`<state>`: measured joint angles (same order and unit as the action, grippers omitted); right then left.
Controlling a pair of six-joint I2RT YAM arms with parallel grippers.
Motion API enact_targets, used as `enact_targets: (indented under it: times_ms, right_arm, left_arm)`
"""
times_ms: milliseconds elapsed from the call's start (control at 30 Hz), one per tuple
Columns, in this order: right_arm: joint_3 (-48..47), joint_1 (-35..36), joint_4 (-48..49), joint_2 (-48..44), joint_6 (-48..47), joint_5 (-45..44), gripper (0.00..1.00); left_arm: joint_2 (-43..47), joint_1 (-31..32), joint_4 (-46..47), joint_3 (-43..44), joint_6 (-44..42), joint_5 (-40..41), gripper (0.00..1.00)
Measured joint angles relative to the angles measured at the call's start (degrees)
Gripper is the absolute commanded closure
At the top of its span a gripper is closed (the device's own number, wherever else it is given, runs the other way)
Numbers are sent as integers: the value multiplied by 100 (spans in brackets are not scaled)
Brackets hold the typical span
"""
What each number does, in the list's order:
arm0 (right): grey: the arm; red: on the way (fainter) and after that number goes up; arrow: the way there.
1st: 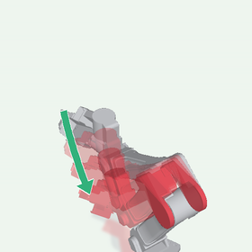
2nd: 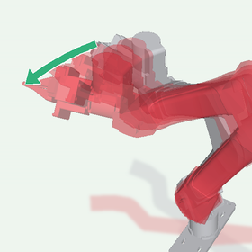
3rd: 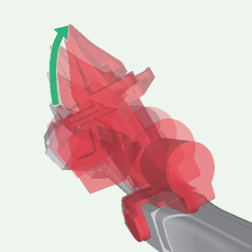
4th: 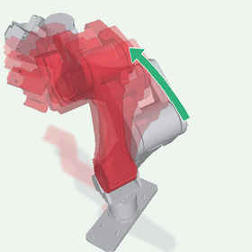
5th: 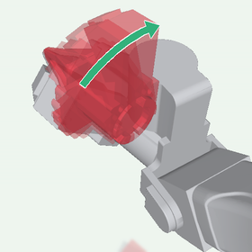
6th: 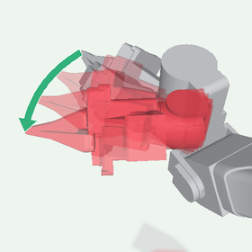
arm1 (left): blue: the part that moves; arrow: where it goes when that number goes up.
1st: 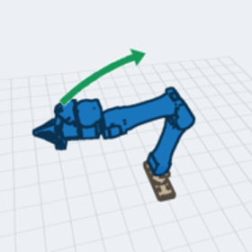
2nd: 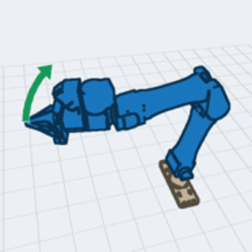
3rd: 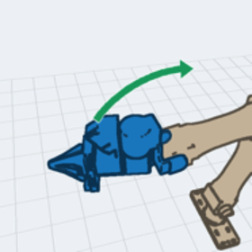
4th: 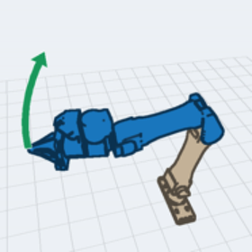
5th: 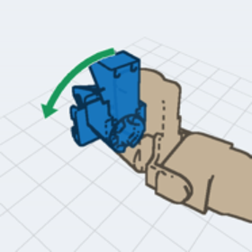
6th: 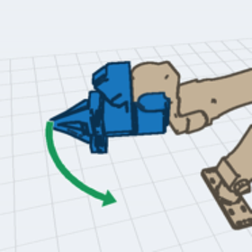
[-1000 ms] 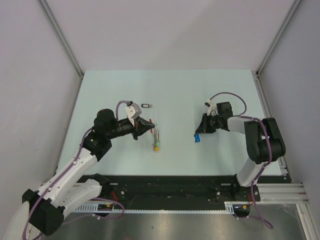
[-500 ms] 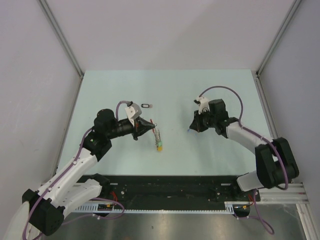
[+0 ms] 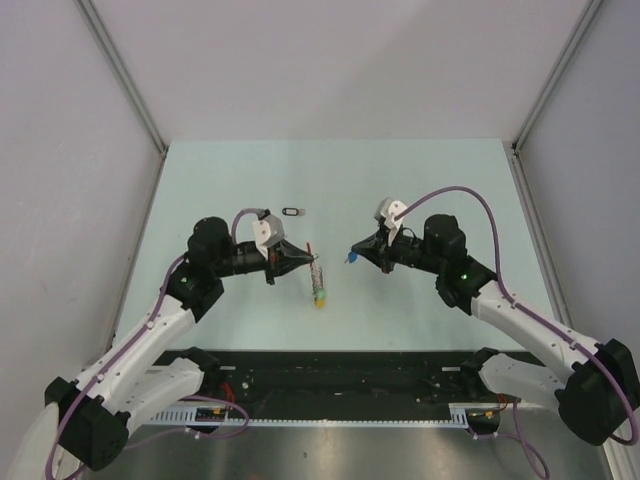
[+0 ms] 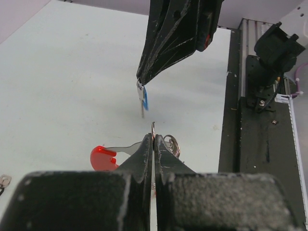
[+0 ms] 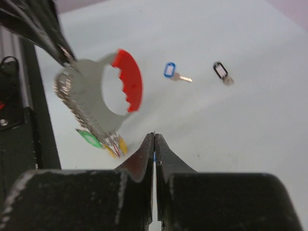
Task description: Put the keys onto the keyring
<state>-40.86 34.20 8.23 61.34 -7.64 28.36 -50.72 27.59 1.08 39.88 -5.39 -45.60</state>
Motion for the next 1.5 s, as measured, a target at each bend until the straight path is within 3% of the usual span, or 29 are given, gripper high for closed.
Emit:
enact_targets:
  times_ms: [333, 633, 1500]
  right_arm:
    - [4, 396, 772, -468, -74, 870, 100]
    - [4, 474, 835, -590, -109, 1325, 100]
    - [72, 1086, 761, -560, -623, 831, 100]
  left_arm:
    - [-409, -4, -122, 221, -680, -946, 100]
    - [-769, -4, -448, 601, -1222, -1602, 100]
    - [-673, -11, -105, 479, -1259, -2111, 100]
